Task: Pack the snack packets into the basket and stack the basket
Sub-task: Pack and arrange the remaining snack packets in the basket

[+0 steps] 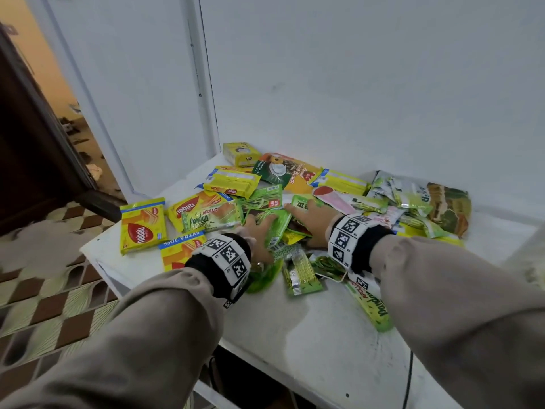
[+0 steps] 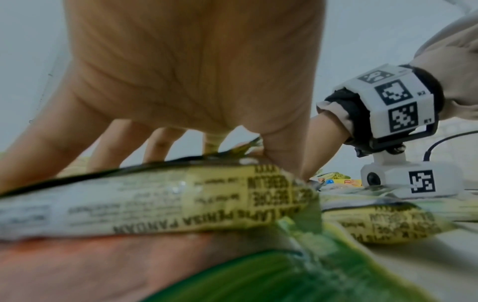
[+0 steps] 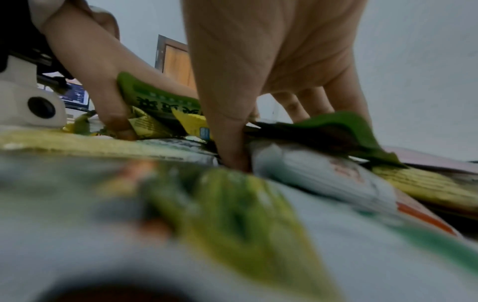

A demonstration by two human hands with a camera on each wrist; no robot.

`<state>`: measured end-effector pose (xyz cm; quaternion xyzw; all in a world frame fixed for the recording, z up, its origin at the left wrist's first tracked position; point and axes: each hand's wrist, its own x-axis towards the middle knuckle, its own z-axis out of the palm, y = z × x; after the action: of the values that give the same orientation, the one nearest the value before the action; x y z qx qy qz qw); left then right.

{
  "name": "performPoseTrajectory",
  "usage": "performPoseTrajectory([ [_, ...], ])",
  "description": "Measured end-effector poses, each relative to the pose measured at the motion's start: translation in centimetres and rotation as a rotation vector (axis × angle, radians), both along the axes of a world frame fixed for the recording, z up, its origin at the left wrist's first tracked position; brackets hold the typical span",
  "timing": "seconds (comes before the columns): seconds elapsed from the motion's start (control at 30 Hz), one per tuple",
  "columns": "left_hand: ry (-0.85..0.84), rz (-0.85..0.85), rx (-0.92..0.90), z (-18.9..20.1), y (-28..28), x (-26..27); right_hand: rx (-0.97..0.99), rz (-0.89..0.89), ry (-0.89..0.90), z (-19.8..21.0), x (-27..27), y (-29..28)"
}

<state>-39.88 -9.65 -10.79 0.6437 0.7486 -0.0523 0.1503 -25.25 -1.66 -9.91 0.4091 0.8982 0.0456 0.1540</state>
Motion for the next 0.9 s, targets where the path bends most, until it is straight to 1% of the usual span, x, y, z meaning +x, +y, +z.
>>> performPoseTrajectory([
  [0.1, 0.024, -0.034, 0.041, -0.6, 0.1, 0.3, 0.006, 0.023, -0.040, 0.2, -0.2, -0.3],
  [0.17, 0.035, -0.008, 0.077, -1.0, 0.3, 0.4, 0.013, 0.057, -0.051, 0.4, -0.3, -0.4],
  [0.23, 0.013, 0.033, 0.075, -1.3, 0.4, 0.6, 0.041, 0.093, -0.064, 0.5, -0.2, -0.4],
  [0.37, 0.017, 0.004, 0.103, -0.8, 0.3, 0.8, 0.119, 0.147, -0.105, 0.7, 0.5, -0.7],
  [0.5, 0.063, -0.042, 0.059, -0.3, -0.1, 0.9, 0.157, 0.202, -0.155, 1.1, 1.2, -0.8],
  [0.6, 0.072, -0.049, 0.055, -0.2, -0.5, 1.0, 0.183, 0.205, -0.162, 1.7, 1.7, -1.1],
  [0.77, 0.040, -0.034, 0.069, -0.3, -0.9, 1.6, 0.224, 0.225, -0.158, 1.8, 2.4, -1.3],
  [0.83, 0.057, -0.033, 0.036, -0.2, -0.9, 1.6, 0.229, 0.208, -0.170, 1.7, 2.5, -1.3],
  [0.9, 0.062, -0.003, 0.052, -0.5, -0.5, 1.7, 0.232, 0.196, -0.173, 1.8, 2.5, -1.3],
])
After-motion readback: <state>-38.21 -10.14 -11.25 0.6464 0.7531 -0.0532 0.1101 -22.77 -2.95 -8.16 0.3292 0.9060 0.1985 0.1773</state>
